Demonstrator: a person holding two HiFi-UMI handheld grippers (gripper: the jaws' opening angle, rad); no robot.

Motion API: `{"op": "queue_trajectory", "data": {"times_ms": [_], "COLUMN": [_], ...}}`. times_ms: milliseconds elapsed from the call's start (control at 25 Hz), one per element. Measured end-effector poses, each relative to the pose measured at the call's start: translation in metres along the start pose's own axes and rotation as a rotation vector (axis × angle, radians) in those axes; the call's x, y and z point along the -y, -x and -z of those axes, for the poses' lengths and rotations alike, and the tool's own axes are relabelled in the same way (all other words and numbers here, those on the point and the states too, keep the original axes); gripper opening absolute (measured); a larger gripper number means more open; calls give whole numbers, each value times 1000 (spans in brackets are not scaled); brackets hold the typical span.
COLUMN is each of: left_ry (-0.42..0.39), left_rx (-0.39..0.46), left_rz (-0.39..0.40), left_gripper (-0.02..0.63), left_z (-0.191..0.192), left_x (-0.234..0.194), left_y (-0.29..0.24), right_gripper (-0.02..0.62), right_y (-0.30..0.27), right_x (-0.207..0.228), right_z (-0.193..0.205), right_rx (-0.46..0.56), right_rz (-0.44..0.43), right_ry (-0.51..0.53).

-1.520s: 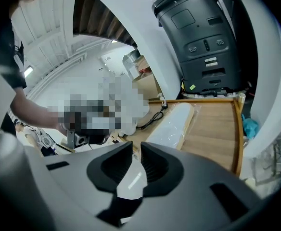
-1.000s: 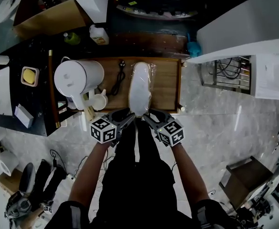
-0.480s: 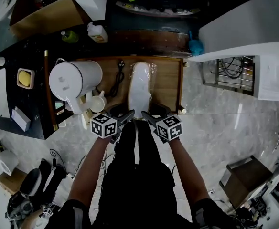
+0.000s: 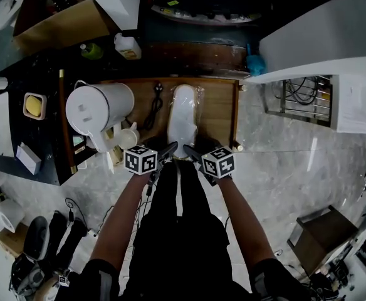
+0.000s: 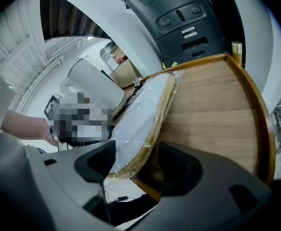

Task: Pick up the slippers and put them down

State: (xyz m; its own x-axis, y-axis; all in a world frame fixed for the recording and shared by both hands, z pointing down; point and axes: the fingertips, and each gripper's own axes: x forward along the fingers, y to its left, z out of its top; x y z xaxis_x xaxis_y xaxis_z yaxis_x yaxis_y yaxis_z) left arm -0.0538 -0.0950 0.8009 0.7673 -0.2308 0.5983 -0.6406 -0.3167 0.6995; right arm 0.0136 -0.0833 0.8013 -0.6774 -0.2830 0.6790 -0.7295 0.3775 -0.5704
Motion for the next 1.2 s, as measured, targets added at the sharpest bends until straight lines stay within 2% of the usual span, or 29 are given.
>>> {"op": "queue_trajectory", "data": {"times_ms": [400, 720, 1200], "left_ry": [-53, -3, -15], "left_rx": [-94, -81, -79], "left_rz": [-44, 4, 11], "left_gripper": [244, 244, 244], "left_z": [12, 13, 16], "left_x": [-1, 2, 12], "left_y": [-10, -6, 10], "right_gripper": [268, 268, 268], "right_y": [-11, -9, 0], "right_x": [-3, -8, -24], "right_z": [5, 6, 3], "right_rx": [-88, -65, -57], "right_rz": [9, -12, -23], "right_ry": [43, 16, 34]}}
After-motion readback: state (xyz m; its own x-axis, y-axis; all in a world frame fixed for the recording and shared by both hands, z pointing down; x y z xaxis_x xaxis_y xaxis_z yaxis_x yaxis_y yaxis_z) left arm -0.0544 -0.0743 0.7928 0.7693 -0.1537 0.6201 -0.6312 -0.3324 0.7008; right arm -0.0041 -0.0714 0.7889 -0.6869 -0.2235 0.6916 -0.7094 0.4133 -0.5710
